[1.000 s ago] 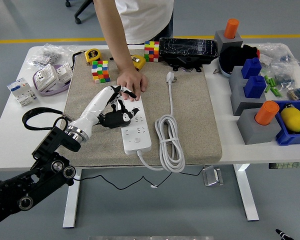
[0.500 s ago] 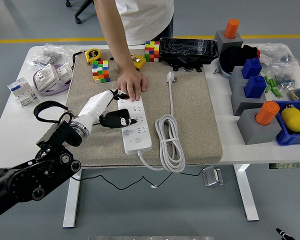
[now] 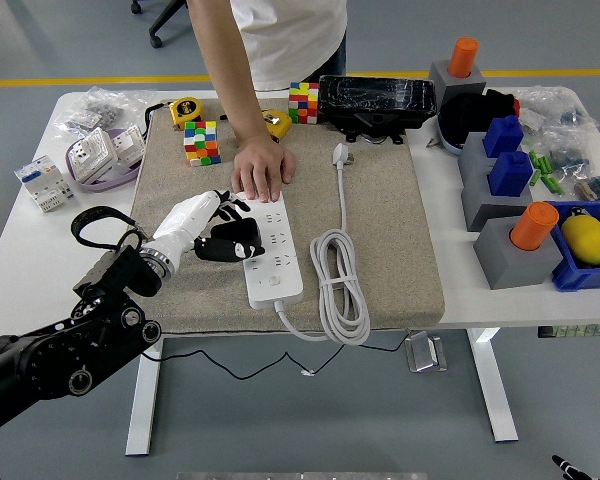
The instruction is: Put the plug near the board,insert it into the board,press the button,pull the plug out
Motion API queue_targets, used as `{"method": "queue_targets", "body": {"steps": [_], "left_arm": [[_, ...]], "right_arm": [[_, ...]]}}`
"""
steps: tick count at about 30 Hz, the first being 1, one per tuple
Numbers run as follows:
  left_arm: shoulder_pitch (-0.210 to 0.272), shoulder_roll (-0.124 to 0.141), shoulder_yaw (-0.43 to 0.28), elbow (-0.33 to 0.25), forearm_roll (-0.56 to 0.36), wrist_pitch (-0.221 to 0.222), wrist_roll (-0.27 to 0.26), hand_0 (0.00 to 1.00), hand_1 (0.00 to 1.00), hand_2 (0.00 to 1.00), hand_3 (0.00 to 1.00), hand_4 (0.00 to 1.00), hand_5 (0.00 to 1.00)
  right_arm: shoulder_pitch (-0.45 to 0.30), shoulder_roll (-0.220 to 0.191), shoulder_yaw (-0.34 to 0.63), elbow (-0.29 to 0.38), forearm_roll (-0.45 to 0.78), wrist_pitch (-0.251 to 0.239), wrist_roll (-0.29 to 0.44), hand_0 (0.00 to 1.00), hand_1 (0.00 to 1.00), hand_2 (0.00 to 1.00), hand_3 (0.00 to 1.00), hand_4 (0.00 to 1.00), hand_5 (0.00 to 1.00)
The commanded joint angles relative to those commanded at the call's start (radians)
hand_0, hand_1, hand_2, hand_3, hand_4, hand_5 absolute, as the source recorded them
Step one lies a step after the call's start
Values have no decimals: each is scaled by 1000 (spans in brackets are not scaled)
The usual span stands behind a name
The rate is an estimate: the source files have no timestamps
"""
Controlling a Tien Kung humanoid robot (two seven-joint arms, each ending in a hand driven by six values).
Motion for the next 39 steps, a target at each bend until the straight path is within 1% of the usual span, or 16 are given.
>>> {"method": "queue_targets", "body": {"steps": [5, 6, 8, 11, 12, 17, 18, 20, 24, 28, 33, 39], "left_arm": [[-4, -4, 14, 7, -4, 1, 1, 522, 530, 538, 571, 933, 253], [-4, -5, 16, 10, -13, 5, -5, 384, 442, 489, 542, 807, 112], [-5, -6, 21, 13, -22, 14, -14, 384, 442, 489, 542, 807, 112], [-8, -7, 32, 17, -9, 23, -18, 384, 442, 489, 542, 807, 112], [-9, -7, 37, 20, 5, 23, -15, 367, 415, 462, 536, 722, 32], [-7, -8, 38, 22, 10, 23, -20, 367, 415, 462, 536, 722, 32], [-6, -8, 37, 23, 12, 22, -19, 366, 414, 448, 530, 708, 11], [-4, -7, 35, 24, 5, 21, -25, 366, 414, 448, 530, 708, 11], [1, -4, 24, 25, -15, 37, -61, 366, 414, 448, 530, 708, 11], [2, -3, 10, 29, -47, 62, -113, 366, 408, 442, 526, 696, 2], [7, 0, -8, 33, -95, 77, -170, 367, 405, 438, 524, 691, 2], [16, 13, -41, 38, -69, 79, -170, 371, 405, 435, 523, 688, 2]], "right_arm": [[-2, 0, -4, -1, 1, 0, 0, 612, 639, 646, 553, 951, 490], [-2, 0, -4, 0, 1, 0, 0, 611, 639, 646, 553, 951, 490], [-2, -1, -6, 0, 1, 0, 0, 611, 639, 646, 553, 951, 490], [-1, -1, -5, 1, 1, 0, 1, 611, 639, 646, 553, 951, 490], [-1, -1, -5, 1, 1, 0, 1, 611, 640, 645, 553, 951, 490], [-3, -1, -2, 0, -1, 0, 0, 611, 640, 645, 553, 951, 490], [-4, -1, -1, 0, -1, 0, 0, 611, 640, 645, 553, 950, 489], [-5, -1, 0, 0, -2, 0, 1, 611, 640, 645, 553, 950, 489], [-6, 0, 2, 0, -2, 0, 1, 611, 640, 645, 553, 950, 489], [-5, 1, 1, 0, -2, 0, 1, 611, 640, 645, 553, 950, 488], [-5, 2, 6, 0, -3, 0, 1, 611, 639, 644, 553, 950, 488], [-6, 3, 7, 0, -4, 0, 0, 611, 639, 645, 553, 950, 488]]}}
